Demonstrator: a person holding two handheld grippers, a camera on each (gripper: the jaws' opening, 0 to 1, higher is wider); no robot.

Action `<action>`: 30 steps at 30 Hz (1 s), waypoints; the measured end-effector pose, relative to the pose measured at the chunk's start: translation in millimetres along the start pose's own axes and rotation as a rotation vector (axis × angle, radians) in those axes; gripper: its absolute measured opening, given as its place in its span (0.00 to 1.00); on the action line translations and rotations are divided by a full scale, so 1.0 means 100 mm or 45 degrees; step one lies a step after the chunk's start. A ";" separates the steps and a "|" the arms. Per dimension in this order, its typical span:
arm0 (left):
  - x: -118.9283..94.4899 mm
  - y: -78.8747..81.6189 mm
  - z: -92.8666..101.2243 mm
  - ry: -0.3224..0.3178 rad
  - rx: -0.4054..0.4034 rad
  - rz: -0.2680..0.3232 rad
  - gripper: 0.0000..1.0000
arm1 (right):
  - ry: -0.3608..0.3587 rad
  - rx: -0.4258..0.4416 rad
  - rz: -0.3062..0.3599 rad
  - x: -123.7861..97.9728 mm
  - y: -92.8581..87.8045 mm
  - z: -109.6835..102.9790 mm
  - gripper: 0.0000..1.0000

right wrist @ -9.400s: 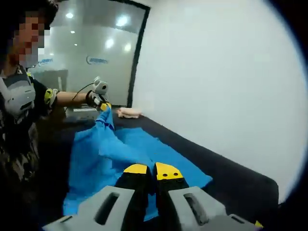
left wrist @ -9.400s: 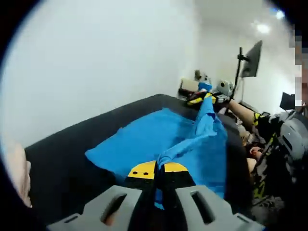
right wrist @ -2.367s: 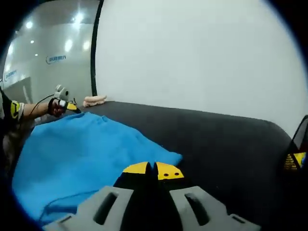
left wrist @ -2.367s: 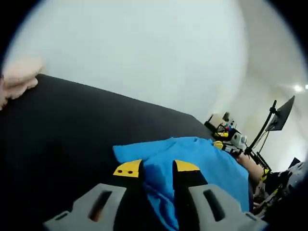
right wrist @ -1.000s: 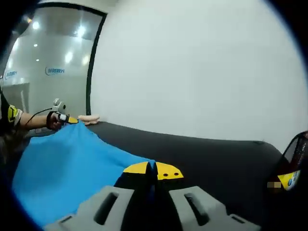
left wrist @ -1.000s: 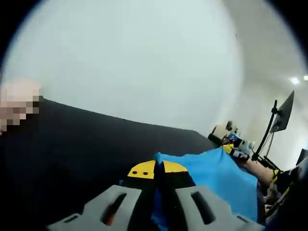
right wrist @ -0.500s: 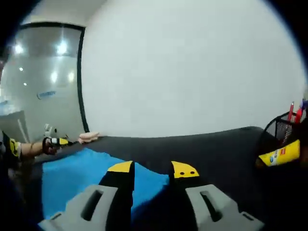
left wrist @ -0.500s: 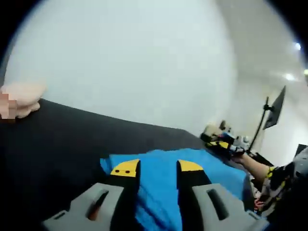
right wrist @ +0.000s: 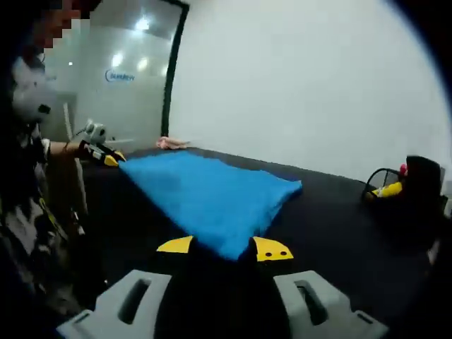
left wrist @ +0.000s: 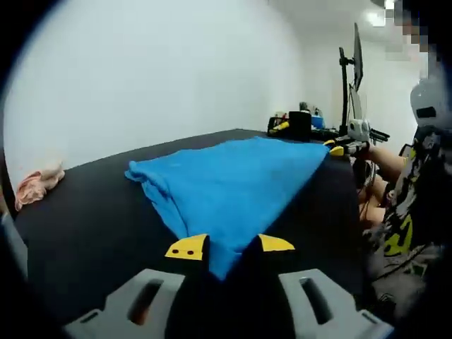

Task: Spread out the cloth and fold it

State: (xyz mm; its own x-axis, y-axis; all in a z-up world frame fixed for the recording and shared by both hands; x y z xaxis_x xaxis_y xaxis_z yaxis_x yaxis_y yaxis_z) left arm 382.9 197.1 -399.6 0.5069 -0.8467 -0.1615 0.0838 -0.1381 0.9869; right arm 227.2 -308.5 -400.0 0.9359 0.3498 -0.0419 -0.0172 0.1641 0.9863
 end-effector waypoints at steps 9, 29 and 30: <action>0.01 -0.03 0.04 0.064 0.103 -0.015 0.03 | -0.102 -0.033 -0.022 0.00 -0.08 0.04 0.15; -0.15 -0.06 0.03 0.157 0.095 0.010 0.29 | -0.125 -0.303 0.051 -0.06 0.00 0.03 0.28; -0.14 -0.08 0.05 0.135 0.034 0.006 0.24 | -0.153 -0.351 0.036 -0.03 0.00 0.05 0.27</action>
State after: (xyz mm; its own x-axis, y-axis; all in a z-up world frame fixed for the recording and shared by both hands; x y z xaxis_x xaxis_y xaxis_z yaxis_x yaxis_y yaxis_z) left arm 371.0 207.4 -405.0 0.5953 -0.7885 -0.1543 0.0589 -0.1488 0.9871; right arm 226.5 -314.3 -399.1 0.9683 0.2489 0.0207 -0.1236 0.4056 0.9057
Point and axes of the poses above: the point that each gripper's makers call its tool centre point, and the gripper's own axes: x roughly forward along the fingers, z roughly to its right, y roughly out of its top, the point moved 8 cm from there along -x, roughly backward along the fingers, and after that the axes turned 12 degrees about z, right-handed, at the moved point
